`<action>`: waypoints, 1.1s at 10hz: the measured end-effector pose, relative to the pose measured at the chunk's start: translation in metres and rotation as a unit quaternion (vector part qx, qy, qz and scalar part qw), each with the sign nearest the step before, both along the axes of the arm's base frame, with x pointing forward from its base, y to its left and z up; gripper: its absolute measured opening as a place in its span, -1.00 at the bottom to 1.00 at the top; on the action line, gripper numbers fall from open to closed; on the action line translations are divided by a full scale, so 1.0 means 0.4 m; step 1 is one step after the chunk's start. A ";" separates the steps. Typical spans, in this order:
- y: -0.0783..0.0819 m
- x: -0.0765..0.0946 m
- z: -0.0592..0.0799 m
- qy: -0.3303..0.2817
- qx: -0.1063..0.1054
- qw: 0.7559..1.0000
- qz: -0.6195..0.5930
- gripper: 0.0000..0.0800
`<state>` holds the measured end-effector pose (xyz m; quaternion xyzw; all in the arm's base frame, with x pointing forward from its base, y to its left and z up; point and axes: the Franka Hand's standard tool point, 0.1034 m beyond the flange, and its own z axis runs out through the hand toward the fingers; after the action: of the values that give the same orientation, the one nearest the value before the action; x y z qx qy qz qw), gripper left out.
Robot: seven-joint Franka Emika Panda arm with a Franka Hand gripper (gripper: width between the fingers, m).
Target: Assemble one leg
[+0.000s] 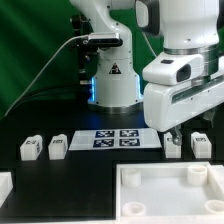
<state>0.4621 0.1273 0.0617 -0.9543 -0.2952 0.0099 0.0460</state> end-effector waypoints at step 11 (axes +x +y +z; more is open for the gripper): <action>0.084 -0.073 -0.013 0.158 -0.047 0.956 -0.243 0.62</action>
Offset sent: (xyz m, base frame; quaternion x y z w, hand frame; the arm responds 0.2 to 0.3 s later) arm -0.0293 0.0425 -0.0098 0.0014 -0.0082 0.3956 0.9184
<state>0.4330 0.1610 0.0565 -0.9845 -0.0423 0.1635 0.0478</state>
